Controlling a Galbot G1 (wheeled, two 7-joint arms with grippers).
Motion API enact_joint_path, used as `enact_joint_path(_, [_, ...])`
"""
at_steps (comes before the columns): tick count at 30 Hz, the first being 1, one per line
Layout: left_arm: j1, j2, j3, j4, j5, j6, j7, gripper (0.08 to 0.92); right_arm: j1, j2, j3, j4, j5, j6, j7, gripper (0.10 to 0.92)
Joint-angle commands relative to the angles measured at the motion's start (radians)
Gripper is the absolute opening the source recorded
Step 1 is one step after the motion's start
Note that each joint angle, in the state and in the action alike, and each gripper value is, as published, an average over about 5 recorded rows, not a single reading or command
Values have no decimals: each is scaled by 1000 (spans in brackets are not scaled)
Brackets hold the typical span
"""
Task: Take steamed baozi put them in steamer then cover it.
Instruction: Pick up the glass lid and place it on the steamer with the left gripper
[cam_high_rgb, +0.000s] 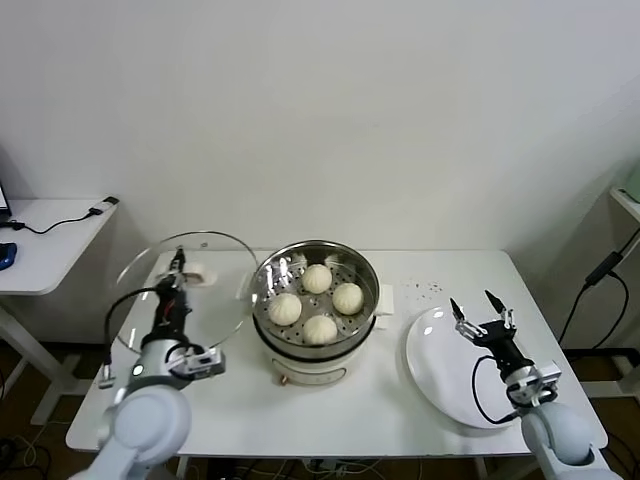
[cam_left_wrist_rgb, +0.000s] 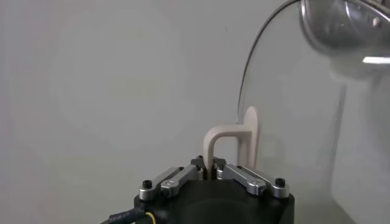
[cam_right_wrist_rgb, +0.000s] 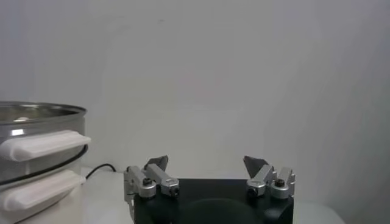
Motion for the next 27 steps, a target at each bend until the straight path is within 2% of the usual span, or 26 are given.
enact_joint_path(1, [-298, -164, 318, 95, 182, 123, 179, 150, 10, 1, 7, -10, -9, 2, 2, 823])
enact_joint_path(8, [-334, -369, 396, 226, 270, 123, 161, 150, -5, 2, 30, -15, -12, 7, -2, 823])
enact_joint_path(14, [-329, -485, 429, 302, 325, 123, 147, 150, -12, 6, 47, -31, -16, 16, -11, 823])
enact_joint_path(19, [-323, -529, 431, 352, 341, 123, 136, 150, -23, 4, 56, -32, -20, 15, -28, 823])
enact_joint_path(27, [-297, -538, 410, 392, 351, 123, 121, 150, -25, 8, 62, -42, -22, 18, -40, 823])
